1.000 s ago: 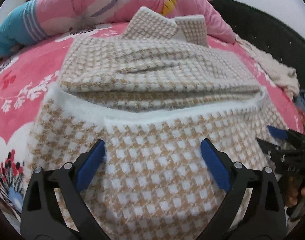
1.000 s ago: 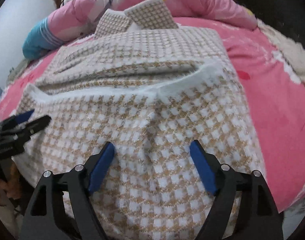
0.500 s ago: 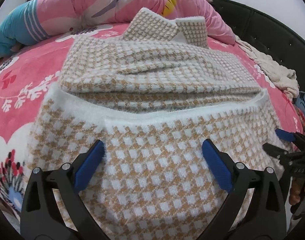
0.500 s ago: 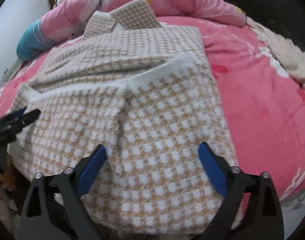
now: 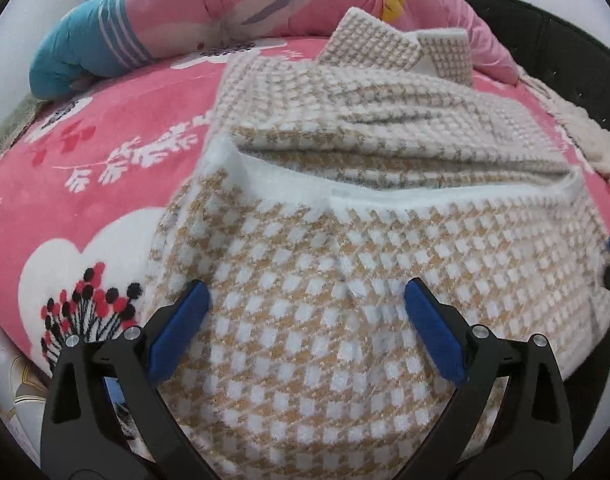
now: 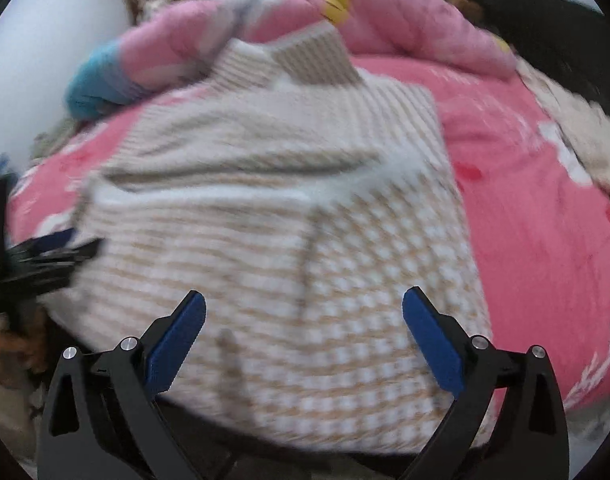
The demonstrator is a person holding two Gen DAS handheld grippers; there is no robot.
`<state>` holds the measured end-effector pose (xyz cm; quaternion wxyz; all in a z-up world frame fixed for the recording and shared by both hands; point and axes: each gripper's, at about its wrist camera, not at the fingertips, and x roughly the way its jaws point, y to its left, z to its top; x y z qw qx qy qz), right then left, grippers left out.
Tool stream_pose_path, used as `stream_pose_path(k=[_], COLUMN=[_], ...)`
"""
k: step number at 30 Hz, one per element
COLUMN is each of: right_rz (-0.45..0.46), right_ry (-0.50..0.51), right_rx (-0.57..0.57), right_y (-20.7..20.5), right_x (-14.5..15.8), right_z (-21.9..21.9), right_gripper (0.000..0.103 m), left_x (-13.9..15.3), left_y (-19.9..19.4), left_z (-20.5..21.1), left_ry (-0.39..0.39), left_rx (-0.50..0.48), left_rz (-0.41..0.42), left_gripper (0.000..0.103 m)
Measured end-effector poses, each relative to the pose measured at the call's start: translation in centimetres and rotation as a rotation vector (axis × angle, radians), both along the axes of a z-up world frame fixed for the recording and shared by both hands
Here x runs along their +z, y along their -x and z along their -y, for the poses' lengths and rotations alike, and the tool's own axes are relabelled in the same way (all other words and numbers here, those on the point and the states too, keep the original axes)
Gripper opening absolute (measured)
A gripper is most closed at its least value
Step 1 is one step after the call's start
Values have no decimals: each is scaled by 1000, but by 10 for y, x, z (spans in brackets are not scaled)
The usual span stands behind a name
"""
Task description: Fold large clothes
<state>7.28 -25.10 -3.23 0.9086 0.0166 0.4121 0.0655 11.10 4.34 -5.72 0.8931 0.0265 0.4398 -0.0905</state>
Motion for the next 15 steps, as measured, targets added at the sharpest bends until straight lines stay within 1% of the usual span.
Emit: stream_pose_path(k=[2, 4, 6, 7, 8, 9, 10, 15], right_rz=[40, 39, -37, -98, -144, -130, -125, -150], right_ry=[22, 54, 85, 91, 69, 46, 44, 52], right_rx=[79, 120, 118, 107, 88, 80, 81, 78], right_y=[9, 12, 4, -3, -8, -7, -6, -5], right_x=[6, 0, -21, -35, -48, -48, -45, -41], right_z=[-17, -28, -33, -33, -30, -28, -28, -27], right_gripper=[96, 96, 96, 96, 97, 97, 97, 97], left_x=[1, 3, 5, 3, 2, 2, 1, 0], left_y=[-2, -1, -2, 0, -3, -4, -4, -6], left_z=[2, 6, 10, 3, 1, 4, 4, 7], left_ry=[4, 2, -6, -7, -9, -23, -31, -35], left_rx=[12, 20, 29, 35, 36, 40, 45, 63], left_rz=[-3, -9, -16, -18, -21, -27, -26, -28], left_gripper=[95, 95, 95, 95, 95, 95, 95, 95])
